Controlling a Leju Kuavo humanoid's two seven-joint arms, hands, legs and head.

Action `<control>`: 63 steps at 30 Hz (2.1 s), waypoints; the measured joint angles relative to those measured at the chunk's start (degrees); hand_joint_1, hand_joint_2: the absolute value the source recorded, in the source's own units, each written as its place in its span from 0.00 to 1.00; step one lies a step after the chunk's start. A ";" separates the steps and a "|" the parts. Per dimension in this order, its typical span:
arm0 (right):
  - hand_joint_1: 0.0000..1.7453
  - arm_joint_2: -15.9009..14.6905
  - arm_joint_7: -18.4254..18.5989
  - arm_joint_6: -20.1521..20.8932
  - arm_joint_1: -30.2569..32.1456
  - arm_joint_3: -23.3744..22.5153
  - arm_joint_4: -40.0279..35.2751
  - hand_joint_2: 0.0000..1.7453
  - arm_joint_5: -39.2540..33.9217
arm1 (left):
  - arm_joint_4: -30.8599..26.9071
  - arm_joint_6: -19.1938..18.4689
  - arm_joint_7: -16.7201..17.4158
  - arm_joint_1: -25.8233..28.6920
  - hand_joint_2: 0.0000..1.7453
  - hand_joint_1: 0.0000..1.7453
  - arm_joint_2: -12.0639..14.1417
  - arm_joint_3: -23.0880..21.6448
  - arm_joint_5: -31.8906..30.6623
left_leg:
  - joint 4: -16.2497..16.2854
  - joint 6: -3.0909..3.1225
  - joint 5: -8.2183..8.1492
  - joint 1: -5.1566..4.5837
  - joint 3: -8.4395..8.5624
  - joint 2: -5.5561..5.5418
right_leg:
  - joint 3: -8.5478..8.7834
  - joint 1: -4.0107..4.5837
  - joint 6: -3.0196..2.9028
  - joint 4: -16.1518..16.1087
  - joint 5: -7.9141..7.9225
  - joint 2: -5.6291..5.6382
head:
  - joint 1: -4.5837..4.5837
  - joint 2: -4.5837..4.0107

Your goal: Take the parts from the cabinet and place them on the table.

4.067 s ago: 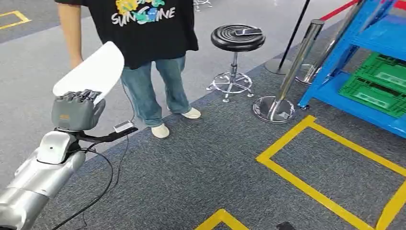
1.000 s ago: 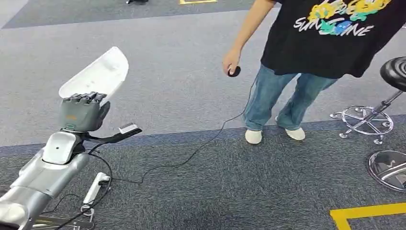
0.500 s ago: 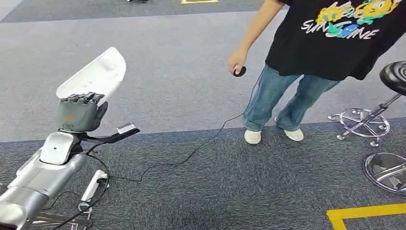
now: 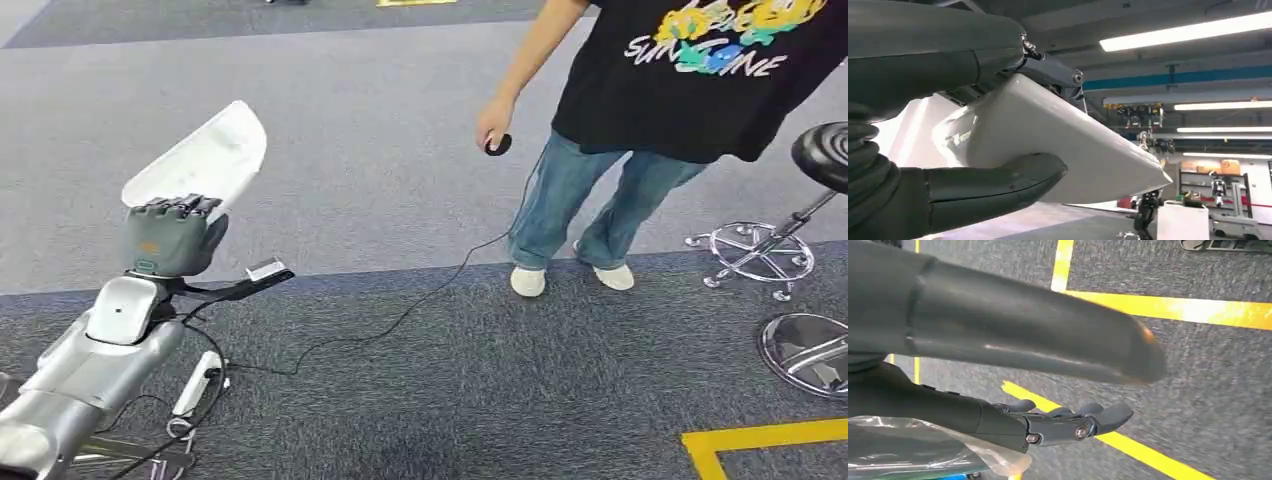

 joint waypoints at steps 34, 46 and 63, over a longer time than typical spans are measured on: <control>0.00 0.00 0.35 0.11 -0.12 0.07 0.02 0.00 0.76 | 0.50 0.07 0.39 0.14 1.00 1.00 0.46 0.17 -0.02 | 10.98 -1.42 -6.29 0.42 -6.18 0.13 | 1.28 0.23 -0.73 -0.95 -0.50 -0.39 | -0.42 0.00; 0.00 -0.02 0.26 0.24 -0.13 0.07 0.02 0.00 1.05 | 0.13 0.15 -0.13 0.48 1.00 1.00 0.39 0.92 -0.48 | -2.18 -0.44 -2.69 0.47 5.39 0.10 | -2.02 0.31 1.27 -0.68 2.51 -0.46 | -0.37 0.00; 0.00 -0.04 0.53 1.31 -0.04 0.11 0.02 0.00 3.98 | 0.11 0.18 -0.26 0.52 1.00 1.00 0.37 1.40 -0.61 | -2.15 1.50 -1.37 -0.39 4.16 0.13 | -2.10 -0.54 2.71 -2.51 4.87 -0.41 | -0.38 -0.02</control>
